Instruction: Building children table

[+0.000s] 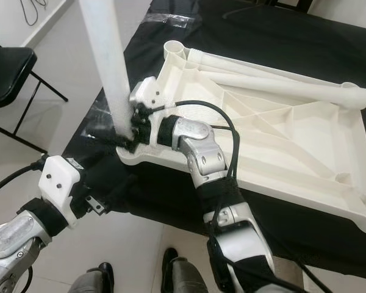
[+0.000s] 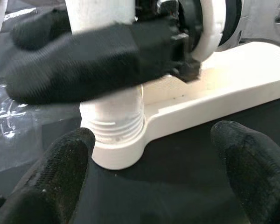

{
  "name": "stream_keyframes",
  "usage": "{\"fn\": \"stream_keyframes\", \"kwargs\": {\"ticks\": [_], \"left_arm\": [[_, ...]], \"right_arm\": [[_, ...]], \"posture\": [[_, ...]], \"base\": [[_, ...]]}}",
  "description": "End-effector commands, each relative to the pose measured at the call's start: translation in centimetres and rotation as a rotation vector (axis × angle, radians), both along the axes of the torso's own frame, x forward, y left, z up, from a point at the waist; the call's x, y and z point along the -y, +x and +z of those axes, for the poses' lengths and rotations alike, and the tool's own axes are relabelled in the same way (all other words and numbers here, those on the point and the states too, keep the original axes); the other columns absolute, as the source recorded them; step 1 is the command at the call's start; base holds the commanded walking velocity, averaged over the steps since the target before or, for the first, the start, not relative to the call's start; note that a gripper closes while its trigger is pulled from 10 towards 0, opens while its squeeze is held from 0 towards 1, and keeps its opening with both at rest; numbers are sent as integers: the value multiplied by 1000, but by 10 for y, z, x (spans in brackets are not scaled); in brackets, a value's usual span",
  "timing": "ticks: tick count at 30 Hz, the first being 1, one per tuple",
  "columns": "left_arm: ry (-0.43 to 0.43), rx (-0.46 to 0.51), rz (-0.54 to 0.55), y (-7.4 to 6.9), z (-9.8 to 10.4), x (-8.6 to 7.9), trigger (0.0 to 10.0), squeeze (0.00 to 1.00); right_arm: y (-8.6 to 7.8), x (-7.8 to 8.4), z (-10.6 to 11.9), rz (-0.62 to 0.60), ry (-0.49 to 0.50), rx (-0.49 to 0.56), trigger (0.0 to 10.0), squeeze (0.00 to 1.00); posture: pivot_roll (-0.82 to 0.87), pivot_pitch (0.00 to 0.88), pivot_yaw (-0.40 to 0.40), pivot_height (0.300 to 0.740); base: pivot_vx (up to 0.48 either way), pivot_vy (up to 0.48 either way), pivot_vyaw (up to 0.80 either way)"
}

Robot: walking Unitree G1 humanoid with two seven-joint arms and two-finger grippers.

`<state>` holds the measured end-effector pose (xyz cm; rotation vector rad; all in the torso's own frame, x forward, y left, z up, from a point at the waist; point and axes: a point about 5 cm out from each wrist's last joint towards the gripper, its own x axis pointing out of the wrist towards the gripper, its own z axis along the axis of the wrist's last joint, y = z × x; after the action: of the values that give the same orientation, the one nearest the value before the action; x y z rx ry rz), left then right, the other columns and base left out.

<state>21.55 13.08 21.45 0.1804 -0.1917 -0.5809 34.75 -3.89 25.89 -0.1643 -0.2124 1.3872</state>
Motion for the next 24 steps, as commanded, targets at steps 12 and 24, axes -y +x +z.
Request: {"fn": "stream_keyframes", "kwargs": {"ticks": [12,24], "left_arm": [[27,-18,19,-7,-7,-4,10000,0],[15,-52,12,-17,-12,-2,10000,0]], "right_arm": [[13,1,7,180,-27,-18,0,0],[23,52,-26,-196,36,-51,0,0]], "posture": [[179,302,-131,740],[136,321,-145,740]], "base": [[0,0,0],[0,0,0]]}}
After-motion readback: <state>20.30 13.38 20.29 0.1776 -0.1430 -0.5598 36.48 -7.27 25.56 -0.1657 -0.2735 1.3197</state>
